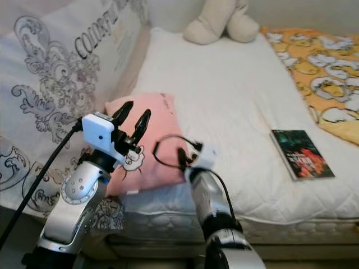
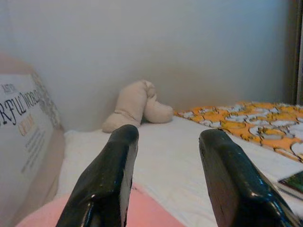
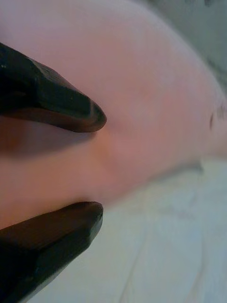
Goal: Clean up the room
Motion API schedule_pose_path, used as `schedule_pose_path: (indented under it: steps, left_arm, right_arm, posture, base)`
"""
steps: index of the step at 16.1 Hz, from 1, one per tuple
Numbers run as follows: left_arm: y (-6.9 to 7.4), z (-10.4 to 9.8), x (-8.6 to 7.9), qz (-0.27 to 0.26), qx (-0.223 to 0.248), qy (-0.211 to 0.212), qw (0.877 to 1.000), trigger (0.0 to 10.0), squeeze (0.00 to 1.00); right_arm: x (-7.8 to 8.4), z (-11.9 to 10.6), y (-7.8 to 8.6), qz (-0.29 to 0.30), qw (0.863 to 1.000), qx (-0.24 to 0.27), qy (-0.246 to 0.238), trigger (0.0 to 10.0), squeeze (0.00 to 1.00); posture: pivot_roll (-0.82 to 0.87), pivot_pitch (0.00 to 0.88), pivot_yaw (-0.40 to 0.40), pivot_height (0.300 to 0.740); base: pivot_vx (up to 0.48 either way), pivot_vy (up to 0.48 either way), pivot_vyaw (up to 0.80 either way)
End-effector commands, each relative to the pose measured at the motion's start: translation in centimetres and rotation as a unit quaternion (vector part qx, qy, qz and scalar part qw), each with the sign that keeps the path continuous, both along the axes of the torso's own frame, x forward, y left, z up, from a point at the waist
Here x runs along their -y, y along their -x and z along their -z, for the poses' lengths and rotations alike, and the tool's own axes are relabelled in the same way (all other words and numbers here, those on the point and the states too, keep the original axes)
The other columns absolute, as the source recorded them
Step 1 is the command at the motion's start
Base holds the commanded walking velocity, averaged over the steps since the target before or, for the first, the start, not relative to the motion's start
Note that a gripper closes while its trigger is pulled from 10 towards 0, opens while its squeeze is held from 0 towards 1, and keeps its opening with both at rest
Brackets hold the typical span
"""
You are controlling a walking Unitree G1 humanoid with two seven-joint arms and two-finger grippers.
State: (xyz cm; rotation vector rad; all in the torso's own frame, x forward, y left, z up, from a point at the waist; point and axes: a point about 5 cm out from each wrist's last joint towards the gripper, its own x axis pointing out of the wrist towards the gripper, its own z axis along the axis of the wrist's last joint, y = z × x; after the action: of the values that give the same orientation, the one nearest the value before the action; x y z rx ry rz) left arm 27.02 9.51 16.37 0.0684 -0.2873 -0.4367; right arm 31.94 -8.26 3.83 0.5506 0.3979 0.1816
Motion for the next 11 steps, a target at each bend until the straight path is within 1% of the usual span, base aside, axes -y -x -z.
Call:
schedule_pose_path:
  steps: [1, 2, 3, 4, 5, 6, 7, 8, 9, 10, 11]
  left_arm:
    - [0.3, 1.5, 0.2, 0.011, -0.036, -0.047, 0.998, 10.0, 0.00]
    - [0.5, 3.7, -0.2, 0.008, -0.074, -0.107, 0.991, 10.0, 0.00]
    - [0.5, 4.3, -0.6, -0.002, -0.089, -0.119, 0.989, 10.0, 0.00]
    - [0.4, 5.6, -1.7, -0.019, -0.123, -0.156, 0.980, 10.0, 0.00]
    - [0.5, 6.5, -2.5, -0.027, -0.147, -0.182, 0.972, 10.0, 0.00]
    - [0.5, 6.7, -2.9, -0.033, -0.157, -0.186, 0.969, 10.0, 0.00]
    - [0.6, 7.0, -3.1, -0.027, -0.165, -0.206, 0.964, 10.0, 0.00]
    - [1.0, 7.0, -4.0, -0.037, -0.170, -0.218, 0.960, 10.0, 0.00]
    - [1.1, 6.9, -4.2, -0.041, -0.168, -0.216, 0.961, 10.0, 0.00]
    - [1.2, 6.9, -4.6, -0.054, -0.166, -0.211, 0.962, 10.0, 0.00]
    - [1.3, 6.9, -4.9, -0.062, -0.166, -0.207, 0.962, 10.0, 0.00]
  right_arm:
    - [-1.0, -0.1, -0.1, -0.020, 1.000, -0.015, -0.020, 10.0, 0.00]
    - [-1.3, -0.2, -0.3, -0.030, 0.999, -0.025, -0.034, 10.0, 0.00]
    - [-1.5, -0.2, -0.4, -0.033, 0.998, -0.029, -0.044, 10.0, 0.00]
    - [-2.1, -0.2, -0.4, -0.046, 0.996, -0.041, -0.063, 10.0, 0.00]
    - [-2.8, 0.1, -0.1, -0.065, 0.994, -0.054, -0.066, 10.0, 0.00]
    - [-3.0, 0.3, 0.1, -0.069, 0.994, -0.060, -0.059, 10.0, 0.00]
    - [-2.8, 0.0, -0.1, -0.069, 0.996, -0.044, -0.048, 10.0, 0.00]
    - [-1.1, -2.0, -1.0, -0.057, 0.996, 0.054, 0.037, 10.0, 0.00]
    - [-0.5, -2.6, -1.2, -0.053, 0.993, 0.081, 0.061, 10.0, 0.00]
    - [0.9, -3.4, -1.3, -0.034, 0.987, 0.119, 0.098, 10.0, 0.00]
    - [2.1, -3.5, -1.3, -0.013, 0.984, 0.131, 0.122, 10.0, 0.00]
  posture:
    - [-0.05, 0.000, 0.013, 0.740]
    - [-0.05, 0.000, 0.014, 0.740]
    - [-0.05, 0.000, 0.013, 0.740]
    - [-0.05, 0.000, 0.013, 0.740]
    - [-0.05, 0.000, 0.015, 0.740]
    - [-0.05, 0.000, 0.015, 0.740]
    - [-0.04, 0.000, 0.011, 0.740]
    - [-0.04, 0.000, 0.013, 0.740]
    - [-0.04, 0.000, 0.012, 0.740]
    - [-0.04, 0.000, 0.011, 0.740]
    - [-0.04, 0.000, 0.011, 0.740]
  base:
    - [0.000, 0.000, 0.00]
    - [0.000, 0.000, 0.00]
    - [0.000, 0.000, 0.00]
    - [0.000, 0.000, 0.00]
    - [0.000, 0.000, 0.00]
    - [0.000, 0.000, 0.00]
    - [0.000, 0.000, 0.00]
    - [0.000, 0.000, 0.00]
    - [0.000, 0.000, 0.00]
    - [0.000, 0.000, 0.00]
    - [0.000, 0.000, 0.00]
